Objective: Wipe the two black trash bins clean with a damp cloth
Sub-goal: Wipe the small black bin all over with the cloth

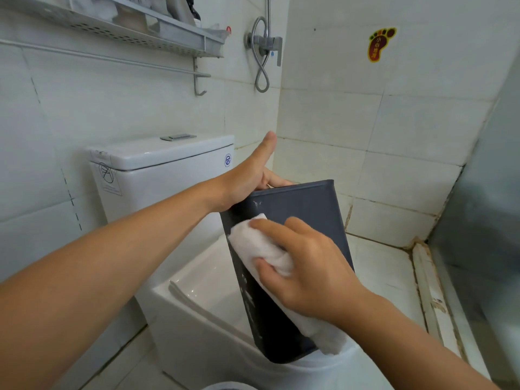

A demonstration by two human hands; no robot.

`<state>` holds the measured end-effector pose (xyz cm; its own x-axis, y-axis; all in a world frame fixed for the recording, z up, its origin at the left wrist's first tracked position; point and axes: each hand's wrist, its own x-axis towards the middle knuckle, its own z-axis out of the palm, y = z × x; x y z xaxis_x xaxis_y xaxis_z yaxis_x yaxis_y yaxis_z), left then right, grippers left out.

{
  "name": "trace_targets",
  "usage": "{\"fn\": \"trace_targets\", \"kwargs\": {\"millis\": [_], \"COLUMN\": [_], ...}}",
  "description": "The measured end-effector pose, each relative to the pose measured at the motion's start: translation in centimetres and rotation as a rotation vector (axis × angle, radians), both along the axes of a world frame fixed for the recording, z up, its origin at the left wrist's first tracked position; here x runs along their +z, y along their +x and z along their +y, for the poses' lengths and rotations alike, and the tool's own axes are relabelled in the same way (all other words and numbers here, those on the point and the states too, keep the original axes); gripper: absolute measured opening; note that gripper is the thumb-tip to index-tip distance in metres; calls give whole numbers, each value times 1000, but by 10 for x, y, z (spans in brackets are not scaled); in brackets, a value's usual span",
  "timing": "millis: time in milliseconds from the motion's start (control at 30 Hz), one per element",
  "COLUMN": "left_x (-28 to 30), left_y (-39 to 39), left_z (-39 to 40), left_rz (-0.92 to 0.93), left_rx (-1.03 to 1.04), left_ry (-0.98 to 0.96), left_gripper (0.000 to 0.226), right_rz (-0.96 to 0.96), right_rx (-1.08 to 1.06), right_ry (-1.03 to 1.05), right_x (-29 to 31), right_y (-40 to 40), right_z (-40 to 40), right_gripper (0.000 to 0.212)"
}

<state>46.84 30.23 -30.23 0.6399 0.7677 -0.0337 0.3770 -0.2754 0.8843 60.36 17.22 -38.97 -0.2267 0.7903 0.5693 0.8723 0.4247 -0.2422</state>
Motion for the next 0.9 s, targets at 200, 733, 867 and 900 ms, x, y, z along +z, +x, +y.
{"fn": "trace_targets", "kwargs": {"millis": [200,733,867,900], "left_x": [1,-23,-25,-26], "left_y": [5,6,-4,-5], "left_z": [-4,16,20,21], "left_rz": [-57,163,131,122], "left_rx": [-62,110,174,185], "left_ry": [9,589,553,528], "left_gripper": [102,47,25,25], "right_rz": [192,327,236,223], "right_rx": [-107,-276,-162,-143], "right_ry": [37,-80,-177,-194], "right_x": [24,-15,-39,-44], "right_y": [2,82,85,86], "right_z": [23,18,2,-2], "right_gripper": [49,41,44,46]}}
